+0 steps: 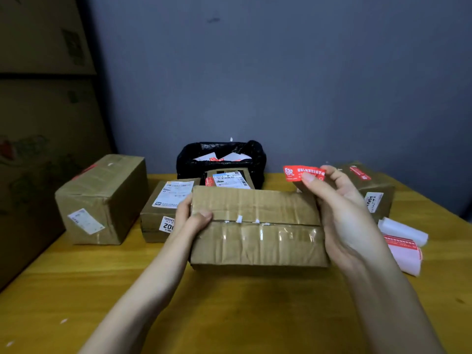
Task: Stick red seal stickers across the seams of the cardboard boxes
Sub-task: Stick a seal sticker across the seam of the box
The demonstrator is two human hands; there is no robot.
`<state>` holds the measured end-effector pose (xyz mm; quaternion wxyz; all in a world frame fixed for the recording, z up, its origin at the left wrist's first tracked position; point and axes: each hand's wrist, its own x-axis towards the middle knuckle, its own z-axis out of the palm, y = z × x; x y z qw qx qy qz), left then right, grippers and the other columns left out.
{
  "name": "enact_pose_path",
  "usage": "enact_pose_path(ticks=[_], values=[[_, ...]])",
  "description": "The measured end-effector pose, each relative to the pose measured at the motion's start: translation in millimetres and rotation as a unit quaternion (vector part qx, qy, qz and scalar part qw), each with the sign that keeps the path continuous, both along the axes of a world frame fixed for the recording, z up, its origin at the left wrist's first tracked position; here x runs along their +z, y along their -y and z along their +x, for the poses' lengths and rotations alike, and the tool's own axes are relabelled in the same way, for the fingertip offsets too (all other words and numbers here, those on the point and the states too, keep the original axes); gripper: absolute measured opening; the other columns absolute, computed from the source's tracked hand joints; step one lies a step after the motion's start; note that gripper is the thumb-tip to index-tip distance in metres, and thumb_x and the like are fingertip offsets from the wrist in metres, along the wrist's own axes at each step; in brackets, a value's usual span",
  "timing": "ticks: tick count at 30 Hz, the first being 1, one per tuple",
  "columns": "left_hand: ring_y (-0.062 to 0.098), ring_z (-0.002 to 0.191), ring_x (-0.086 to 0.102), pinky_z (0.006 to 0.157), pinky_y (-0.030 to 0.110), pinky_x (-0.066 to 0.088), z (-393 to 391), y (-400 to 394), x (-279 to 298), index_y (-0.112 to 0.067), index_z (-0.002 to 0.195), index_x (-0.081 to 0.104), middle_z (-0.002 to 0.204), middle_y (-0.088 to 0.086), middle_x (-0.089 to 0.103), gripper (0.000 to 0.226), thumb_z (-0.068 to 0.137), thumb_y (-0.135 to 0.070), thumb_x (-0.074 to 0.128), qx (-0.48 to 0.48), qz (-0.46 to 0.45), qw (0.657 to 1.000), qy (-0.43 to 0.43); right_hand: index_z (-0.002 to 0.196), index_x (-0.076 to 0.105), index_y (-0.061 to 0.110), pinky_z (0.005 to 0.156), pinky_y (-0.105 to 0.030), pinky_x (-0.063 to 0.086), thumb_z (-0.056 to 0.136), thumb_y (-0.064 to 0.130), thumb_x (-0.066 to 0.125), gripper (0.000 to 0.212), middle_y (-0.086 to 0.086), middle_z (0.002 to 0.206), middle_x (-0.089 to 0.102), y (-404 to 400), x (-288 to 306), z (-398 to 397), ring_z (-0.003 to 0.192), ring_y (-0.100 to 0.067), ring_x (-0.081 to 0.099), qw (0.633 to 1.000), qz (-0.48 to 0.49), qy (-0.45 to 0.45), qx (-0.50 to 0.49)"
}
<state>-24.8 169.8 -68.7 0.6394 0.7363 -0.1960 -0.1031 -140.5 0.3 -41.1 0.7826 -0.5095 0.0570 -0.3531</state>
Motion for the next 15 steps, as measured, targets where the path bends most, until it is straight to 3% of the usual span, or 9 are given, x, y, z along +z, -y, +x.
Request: enact_pose_path(ticks=[1,2,3,4,5,7,9,11,15], values=[[0.034,0.136,0.035,0.072,0.018,0.036,7.5,0.8,-7.9,0.013,0.140,0.027,0.133,0.027,0.044,0.094,0.047,0.004,0.012,-0.037,0.049,0.997,-0.037,0.108,0.050,0.018,0.082,-0.026,0.051,0.083,0.010,0.065,0.031,0.001,0.086,0.070,1.3,-2.6,2.9,0.084,-0.010,0.065,1.000,0.010,-0.006,0.000],[0.035,0.139,0.030,0.075,0.019,0.032,8.2,0.8,-8.0,0.013,0.141,0.023,0.141,0.030,0.037,0.064,0.090,-0.016,0.049,-0.021,0.076,0.995,-0.066,0.110,0.050,0.017,0.080,-0.024,0.050,0.084,0.009,0.065,0.030,0.000,0.090,0.069,2.2,-5.4,5.9,0.087,-0.012,0.065,1.000,0.020,-0.015,-0.003],[0.034,0.141,0.025,0.085,0.020,0.027,14.5,-4.7,-14.3,0.011,0.142,0.020,0.149,0.028,0.028,0.084,0.087,-0.037,0.062,-0.056,0.092,0.991,-0.073,0.112,0.050,0.017,0.077,-0.022,0.051,0.086,0.009,0.064,0.031,-0.002,0.095,0.069,3.4,-8.6,9.7,0.091,-0.013,0.065,0.999,0.030,-0.026,-0.006],[0.032,0.142,0.023,0.094,0.021,0.021,18.2,-6.5,-21.7,0.009,0.144,0.017,0.153,0.025,0.021,0.054,0.102,-0.018,0.036,0.003,0.082,0.995,-0.064,0.114,0.050,0.015,0.073,-0.020,0.052,0.086,0.008,0.064,0.033,-0.003,0.099,0.068,4.5,-11.7,13.4,0.096,-0.015,0.065,0.998,0.040,-0.038,-0.007],[0.030,0.143,0.022,0.098,0.022,0.020,15.7,-7.8,-28.8,0.007,0.145,0.014,0.155,0.023,0.017,0.047,0.104,-0.013,0.023,0.035,0.112,0.990,-0.076,0.116,0.050,0.015,0.069,-0.018,0.052,0.086,0.008,0.065,0.034,-0.004,0.102,0.068,5.5,-14.9,17.0,0.100,-0.017,0.065,0.998,0.050,-0.047,-0.007],[0.029,0.144,0.021,0.099,0.022,0.026,19.9,-0.6,-31.1,0.005,0.146,0.008,0.157,0.022,0.013,0.046,0.104,-0.013,0.015,0.030,0.162,0.982,-0.093,0.115,0.050,0.015,0.062,-0.014,0.052,0.086,0.009,0.065,0.034,-0.003,0.102,0.068,6.6,-19.6,23.6,0.104,-0.019,0.065,0.996,0.059,-0.062,-0.006],[0.029,0.144,0.021,0.096,0.022,0.029,25.6,1.8,-27.2,0.007,0.145,0.006,0.156,0.024,0.012,0.045,0.104,-0.011,0.013,0.063,0.085,0.987,-0.120,0.118,0.051,0.014,0.066,-0.017,0.052,0.085,0.010,0.067,0.036,-0.001,0.099,0.069,6.7,-22.4,30.0,0.105,-0.019,0.066,0.995,0.047,-0.084,-0.014],[0.031,0.140,0.030,0.100,0.025,0.028,29.6,-1.0,-27.9,0.011,0.143,0.018,0.152,0.027,0.024,0.044,0.104,-0.009,0.022,0.058,-0.064,0.969,-0.230,0.119,0.052,0.013,0.079,-0.024,0.051,0.085,0.009,0.068,0.038,0.000,0.093,0.069,6.6,-24.1,36.7,0.102,-0.018,0.065,0.994,0.028,-0.102,-0.022],[0.030,0.090,0.058,0.092,0.034,0.042,12.8,1.3,-26.1,0.006,0.129,0.050,0.100,0.017,0.062,0.036,0.098,-0.014,0.047,0.044,-0.072,0.956,-0.280,0.107,0.052,0.018,0.091,-0.028,0.046,0.086,0.007,0.068,0.029,0.004,0.084,0.068,4.6,-25.0,45.4,0.092,-0.014,0.063,0.993,-0.020,-0.115,-0.032]])
